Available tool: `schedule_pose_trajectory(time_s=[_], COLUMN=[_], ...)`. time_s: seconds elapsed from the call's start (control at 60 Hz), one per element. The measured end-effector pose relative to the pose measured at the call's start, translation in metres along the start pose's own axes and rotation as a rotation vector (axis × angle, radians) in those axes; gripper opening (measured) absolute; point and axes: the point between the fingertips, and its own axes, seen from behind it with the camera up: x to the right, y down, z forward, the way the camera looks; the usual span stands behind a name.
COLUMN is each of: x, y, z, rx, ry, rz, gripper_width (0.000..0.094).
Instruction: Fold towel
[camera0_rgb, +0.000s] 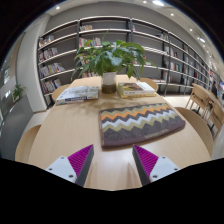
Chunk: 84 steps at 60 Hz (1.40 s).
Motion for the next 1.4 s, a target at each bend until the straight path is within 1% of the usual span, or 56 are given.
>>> schedule_pose_trajectory(time_s=[0.033, 0.05, 0.117, 0.15, 0.2, 0.233, 0.267, 0.283, 0.3, 0.317, 0.333, 0.35, 0.417, 0.433, 0.45, 0.567, 0.6, 0.65, 0.75, 0.867, 0.933, 1.0, 1.05, 1.1, 1.15, 1.167, 1.233, 1.25, 1.267, 1.3, 1.333, 1.4], x=[-0.006, -0.001, -0.022, -0.026, -0.029, -0.029, -0.026, -0.022, -0.021, -0.020, -0.016, -0.014, -0.004, 0.004, 0.004, 0.002, 0.002, 0.007, 0.040, 0.101, 0.137, 0.176, 0.200, 0.218, 0.233, 0.238, 0.260, 0.264, 0.267, 0.271, 0.268, 0.260], y=[-0.009, -0.012, -0.033, -0.037, -0.044, -0.046, -0.043, -0.041, -0.046, -0.051, -0.046, -0.049, -0.049, -0.049, -0.049, -0.048, -0.053, -0.068, -0.112, -0.154, -0.168, -0.168, -0.166, -0.155, -0.141, -0.137, -0.123, -0.119, -0.113, -0.108, -0.110, -0.124], z=[0.019, 0.011, 0.059, 0.072, 0.091, 0.103, 0.111, 0.115, 0.121, 0.123, 0.119, 0.124, 0.124, 0.111, 0.123, 0.120, 0.116, 0.107, 0.085, 0.067, 0.061, 0.069, 0.076, 0.088, 0.102, 0.104, 0.114, 0.115, 0.119, 0.115, 0.109, 0.091], rx=[-0.001, -0.005, -0.005, -0.010, -0.021, -0.030, -0.049, -0.065, -0.061, -0.044, -0.053, -0.056, -0.052, -0.046, -0.046, -0.061, -0.066, -0.043, 0.022, 0.061, 0.064, 0.055, 0.027, -0.009, -0.033, -0.040, -0.064, -0.075, -0.084, -0.101, -0.096, -0.048], ry=[-0.007, -0.014, -0.033, -0.040, -0.039, -0.034, -0.017, -0.002, 0.008, 0.016, 0.031, 0.042, 0.079, 0.088, 0.098, 0.062, 0.043, 0.032, 0.055, 0.084, 0.096, 0.103, 0.100, 0.074, 0.055, 0.053, 0.079, 0.088, 0.095, 0.100, 0.087, 0.061], rz=[-0.009, -0.015, -0.028, -0.040, -0.058, -0.070, -0.086, -0.098, -0.113, -0.120, -0.125, -0.128, -0.134, -0.139, -0.147, -0.102, -0.079, -0.066, -0.060, -0.075, -0.086, -0.106, -0.130, -0.132, -0.132, -0.133, -0.152, -0.159, -0.169, -0.186, -0.187, -0.161], gripper_width=[0.0780, 0.0780, 0.0778, 0.0771, 0.0742, 0.0707, 0.0655, 0.0611, 0.0588, 0.0538, 0.0496, 0.0421, 0.0236, 0.0192, 0.0104, 0.0058, 0.0058, 0.0058, 0.0057, 0.0057, 0.0058, 0.0056, 0.0065, 0.0139, 0.0275, 0.0301, 0.0346, 0.0371, 0.0409, 0.0514, 0.0594, 0.0623])
